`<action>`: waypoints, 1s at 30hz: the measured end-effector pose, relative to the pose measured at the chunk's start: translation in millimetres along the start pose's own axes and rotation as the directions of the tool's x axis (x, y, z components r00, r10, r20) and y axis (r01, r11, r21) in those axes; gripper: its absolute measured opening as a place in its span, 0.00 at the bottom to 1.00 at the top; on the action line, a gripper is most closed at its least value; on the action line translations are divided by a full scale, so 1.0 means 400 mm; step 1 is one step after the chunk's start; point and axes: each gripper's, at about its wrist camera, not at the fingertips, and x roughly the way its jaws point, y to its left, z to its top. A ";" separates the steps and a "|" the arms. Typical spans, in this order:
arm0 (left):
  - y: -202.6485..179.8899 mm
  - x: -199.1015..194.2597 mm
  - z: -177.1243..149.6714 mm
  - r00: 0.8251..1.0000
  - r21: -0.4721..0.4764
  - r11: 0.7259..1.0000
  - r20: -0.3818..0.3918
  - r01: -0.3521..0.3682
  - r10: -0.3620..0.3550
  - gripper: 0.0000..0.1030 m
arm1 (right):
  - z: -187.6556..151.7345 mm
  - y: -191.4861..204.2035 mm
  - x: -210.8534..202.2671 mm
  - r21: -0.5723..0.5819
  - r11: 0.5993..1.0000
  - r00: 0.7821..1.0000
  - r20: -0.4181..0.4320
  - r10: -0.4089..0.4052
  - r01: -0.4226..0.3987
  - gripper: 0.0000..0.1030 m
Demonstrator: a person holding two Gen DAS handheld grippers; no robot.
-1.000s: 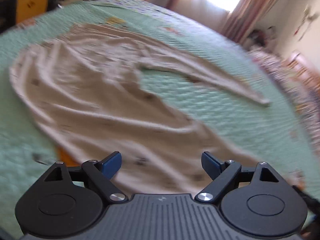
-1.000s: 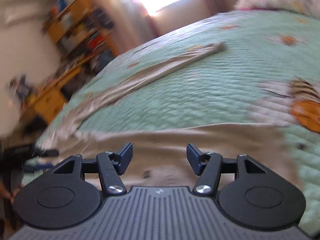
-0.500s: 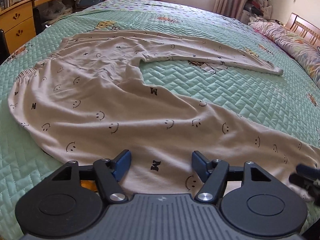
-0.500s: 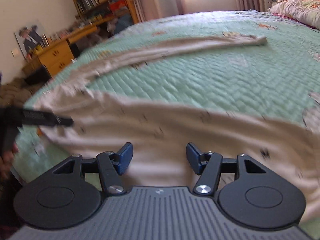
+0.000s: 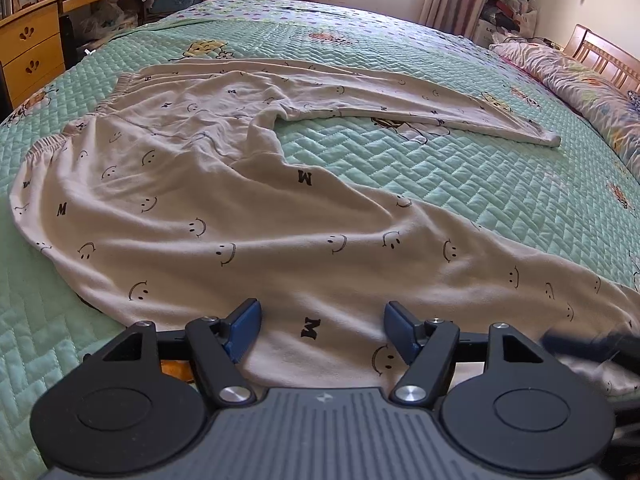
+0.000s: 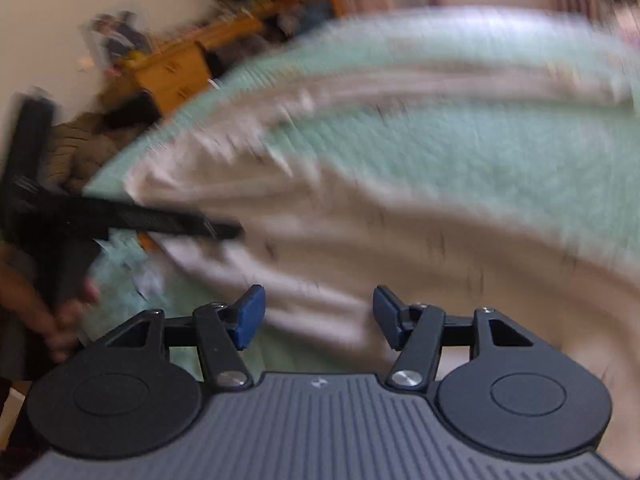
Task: Fold clothes
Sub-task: 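Smooth the pants leg with the open left gripper toward the right gripper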
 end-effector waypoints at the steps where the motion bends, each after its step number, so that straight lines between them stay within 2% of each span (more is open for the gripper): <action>1: 0.001 0.000 0.000 1.000 0.001 1.000 0.000 0.002 -0.002 0.69 | -0.007 0.002 -0.008 0.007 1.000 1.000 0.005 0.006 -0.006 0.60; 6: 0.000 0.003 -0.001 1.000 0.001 1.000 -0.001 0.010 -0.010 0.72 | -0.003 0.024 -0.049 0.017 0.999 0.998 0.032 0.048 -0.048 0.60; 9: -0.001 0.004 -0.003 1.000 0.007 1.000 0.002 0.010 -0.010 0.73 | 0.035 0.051 -0.041 -0.005 0.993 0.991 0.057 0.117 -0.117 0.60; 10: 0.002 0.004 -0.002 1.000 -0.001 1.000 0.001 0.015 -0.015 0.70 | 0.046 0.062 -0.032 -0.012 0.989 0.987 0.060 0.146 -0.146 0.60; 14: 0.011 0.006 0.003 1.000 -0.022 0.999 -0.006 0.030 -0.031 0.74 | 0.034 0.089 0.054 -0.019 0.977 0.977 -0.023 0.214 -0.214 0.61; 18: 0.008 0.007 0.000 1.000 -0.007 1.000 -0.005 0.030 -0.030 0.74 | -0.003 0.096 0.056 -0.024 0.976 0.977 -0.001 0.215 -0.215 0.62; 24: 0.013 0.008 0.000 0.999 -0.021 0.999 -0.001 0.047 -0.047 0.77 | -0.002 0.086 0.042 0.012 0.971 0.971 -0.001 0.239 -0.239 0.62; 27: 0.028 0.007 0.000 0.997 -0.045 0.996 0.004 0.076 -0.076 0.78 | 0.012 0.060 0.016 0.049 0.968 0.969 0.041 0.243 -0.244 0.62; 30: 0.048 0.005 -0.001 0.994 -0.087 0.990 0.013 0.112 -0.111 0.78 | 0.032 0.012 -0.012 0.092 0.975 0.974 0.120 0.193 -0.204 0.63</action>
